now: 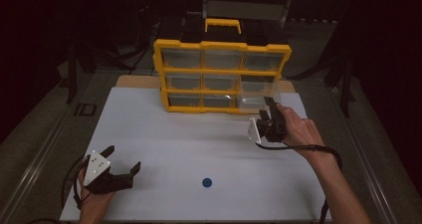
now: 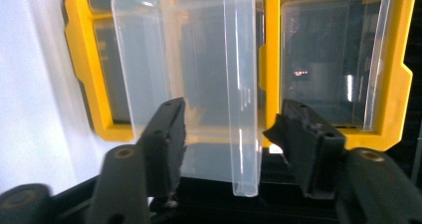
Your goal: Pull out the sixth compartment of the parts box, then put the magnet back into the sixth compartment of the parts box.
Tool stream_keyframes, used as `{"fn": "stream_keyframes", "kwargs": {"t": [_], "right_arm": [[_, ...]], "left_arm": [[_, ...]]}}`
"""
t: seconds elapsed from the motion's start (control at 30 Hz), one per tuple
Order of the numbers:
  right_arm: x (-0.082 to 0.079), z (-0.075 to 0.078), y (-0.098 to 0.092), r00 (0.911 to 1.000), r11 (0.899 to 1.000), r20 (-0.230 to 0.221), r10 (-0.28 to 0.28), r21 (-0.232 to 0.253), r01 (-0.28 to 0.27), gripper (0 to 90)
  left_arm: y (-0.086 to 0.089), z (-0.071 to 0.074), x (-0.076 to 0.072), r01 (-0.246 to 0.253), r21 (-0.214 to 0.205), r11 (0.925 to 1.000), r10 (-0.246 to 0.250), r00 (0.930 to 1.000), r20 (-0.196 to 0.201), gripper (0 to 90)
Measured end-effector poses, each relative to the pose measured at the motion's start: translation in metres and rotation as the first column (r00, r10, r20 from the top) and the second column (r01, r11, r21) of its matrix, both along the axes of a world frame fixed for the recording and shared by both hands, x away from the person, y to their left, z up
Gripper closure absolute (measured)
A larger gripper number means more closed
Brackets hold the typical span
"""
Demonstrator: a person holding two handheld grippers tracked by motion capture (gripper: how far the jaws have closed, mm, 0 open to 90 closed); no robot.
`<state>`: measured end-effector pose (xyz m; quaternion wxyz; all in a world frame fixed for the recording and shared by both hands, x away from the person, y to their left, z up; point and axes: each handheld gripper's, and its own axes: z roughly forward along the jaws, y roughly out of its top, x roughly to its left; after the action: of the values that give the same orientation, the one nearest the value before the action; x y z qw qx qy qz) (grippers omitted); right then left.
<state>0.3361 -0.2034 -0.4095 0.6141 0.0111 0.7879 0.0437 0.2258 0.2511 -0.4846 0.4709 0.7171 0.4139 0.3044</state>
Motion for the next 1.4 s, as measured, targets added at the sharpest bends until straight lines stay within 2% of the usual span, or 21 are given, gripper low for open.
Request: {"fn": "stream_keyframes", "kwargs": {"t": [0.1, 0.13, 0.23, 0.33, 0.5, 0.53, 0.6, 0.87, 1.07, 1.2, 1.4], "right_arm": [[-0.001, -0.002, 0.002, 0.9999, 1.000, 0.012, 0.004, 0.006, -0.004, 39.4], [-0.002, -0.006, 0.005, 0.9997, 1.000, 0.025, 0.005, 0.014, -0.005, 34.4], [-0.002, -0.009, 0.008, 0.9995, 1.000, 0.030, 0.008, 0.028, -0.009, 29.0], [-0.003, -0.013, 0.010, 0.9997, 0.998, 0.023, 0.009, 0.058, -0.011, 21.5], [-0.004, -0.019, 0.012, 0.9999, 0.996, 0.009, 0.010, 0.091, -0.011, 18.8], [-0.005, -0.023, 0.013, 0.9999, 0.993, -0.008, 0.008, 0.116, -0.007, 18.0], [-0.007, -0.026, 0.014, 0.9997, 0.991, -0.020, 0.010, 0.133, -0.007, 17.8], [-0.011, -0.039, 0.021, 0.9978, 0.989, -0.057, 0.033, 0.147, -0.024, 18.0], [-0.012, -0.043, 0.025, 0.9953, 0.986, -0.093, 0.029, 0.164, -0.013, 17.2], [-0.014, -0.044, 0.028, 0.9918, 0.978, -0.124, 0.033, 0.211, -0.006, 16.9], [-0.016, -0.043, 0.030, 0.9792, 0.961, -0.198, 0.045, 0.276, 0.012, 16.6]], "left_arm": [[0.000, 0.000, 0.000, 0.001, -0.001, 1.0000, -0.001, 1.0000, 0.000, 0.0], [0.000, 0.000, 0.000, 0.000, 0.000, 1.0000, 0.000, 1.0000, 0.000, 0.1], [-0.001, 0.000, 0.000, 0.000, 0.000, 1.0000, 0.000, 1.0000, -0.001, 0.1], [-0.001, 0.000, 0.001, -0.001, -0.001, 1.0000, 0.001, 1.0000, -0.001, 0.1], [-0.001, -0.001, 0.001, -0.001, 0.000, 1.0000, 0.001, 1.0000, -0.003, 0.1], [-0.001, 0.000, 0.001, 0.000, 0.001, 1.0000, 0.000, 1.0000, -0.002, 0.1], [-0.001, 0.000, 0.001, 0.000, 0.000, 1.0000, 0.000, 1.0000, -0.002, 0.0], [-0.001, -0.001, 0.001, 0.000, -0.001, 1.0000, 0.000, 1.0000, -0.003, 0.1], [-0.001, -0.001, 0.001, 0.001, 0.000, 1.0000, -0.001, 1.0000, -0.003, 0.1], [0.000, 0.000, 0.001, 0.001, 0.000, 1.0000, -0.001, 1.0000, -0.002, 0.1], [-0.001, 0.000, 0.000, 0.001, -0.001, 1.0000, -0.001, 1.0000, 0.000, 0.1]]}}
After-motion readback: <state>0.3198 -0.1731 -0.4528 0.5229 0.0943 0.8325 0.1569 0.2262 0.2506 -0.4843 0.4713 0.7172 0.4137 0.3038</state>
